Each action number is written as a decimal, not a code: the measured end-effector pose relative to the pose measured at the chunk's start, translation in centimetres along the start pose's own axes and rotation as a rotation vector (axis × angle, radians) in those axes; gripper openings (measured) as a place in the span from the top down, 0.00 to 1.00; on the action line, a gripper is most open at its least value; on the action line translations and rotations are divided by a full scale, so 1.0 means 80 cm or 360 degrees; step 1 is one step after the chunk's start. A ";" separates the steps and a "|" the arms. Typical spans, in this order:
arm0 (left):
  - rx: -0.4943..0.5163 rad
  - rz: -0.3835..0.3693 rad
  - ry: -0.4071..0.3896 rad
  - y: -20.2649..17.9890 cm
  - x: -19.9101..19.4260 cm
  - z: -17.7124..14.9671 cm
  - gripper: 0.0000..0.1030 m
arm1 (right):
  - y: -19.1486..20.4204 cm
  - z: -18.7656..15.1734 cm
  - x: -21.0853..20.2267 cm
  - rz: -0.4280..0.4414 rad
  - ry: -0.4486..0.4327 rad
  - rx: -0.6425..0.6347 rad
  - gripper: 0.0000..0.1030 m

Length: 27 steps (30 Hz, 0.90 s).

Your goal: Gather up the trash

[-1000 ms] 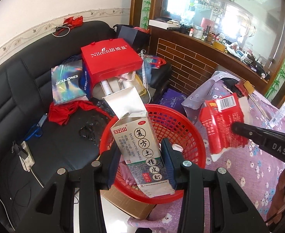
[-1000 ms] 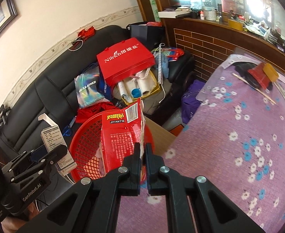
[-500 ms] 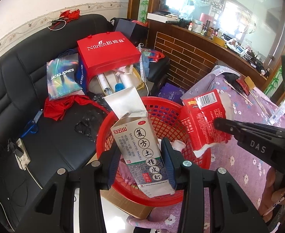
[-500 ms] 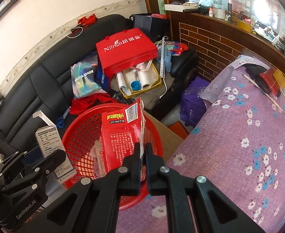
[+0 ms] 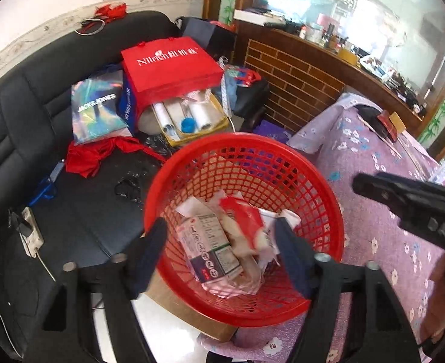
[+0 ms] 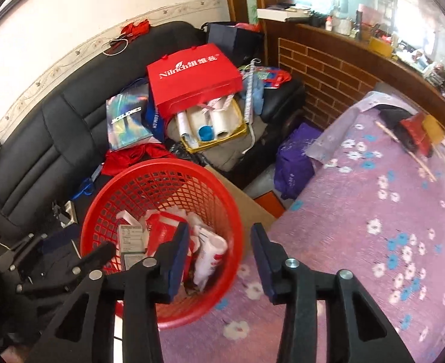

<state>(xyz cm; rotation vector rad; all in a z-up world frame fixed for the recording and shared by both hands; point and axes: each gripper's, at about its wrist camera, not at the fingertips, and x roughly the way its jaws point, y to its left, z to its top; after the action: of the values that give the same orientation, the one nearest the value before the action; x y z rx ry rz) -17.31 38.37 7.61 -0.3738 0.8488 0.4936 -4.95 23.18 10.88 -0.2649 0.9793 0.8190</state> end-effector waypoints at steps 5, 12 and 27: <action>0.0038 0.0156 -0.0143 -0.009 -0.020 -0.003 0.12 | -0.006 -0.025 -0.027 -0.0203 -0.0025 -0.0017 0.23; 0.0109 0.0253 -0.0268 -0.037 -0.073 -0.033 0.08 | -0.008 -0.078 -0.076 -0.0340 -0.0076 -0.0144 0.18; 0.0141 0.0214 -0.0294 -0.141 -0.174 -0.115 0.00 | -0.065 -0.187 -0.194 -0.0340 -0.0144 -0.0281 0.11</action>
<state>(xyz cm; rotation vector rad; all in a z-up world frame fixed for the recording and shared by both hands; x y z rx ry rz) -24.55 20.80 14.25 -0.1872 0.7165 0.6035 -15.22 3.85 14.50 -0.4724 0.7794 0.7156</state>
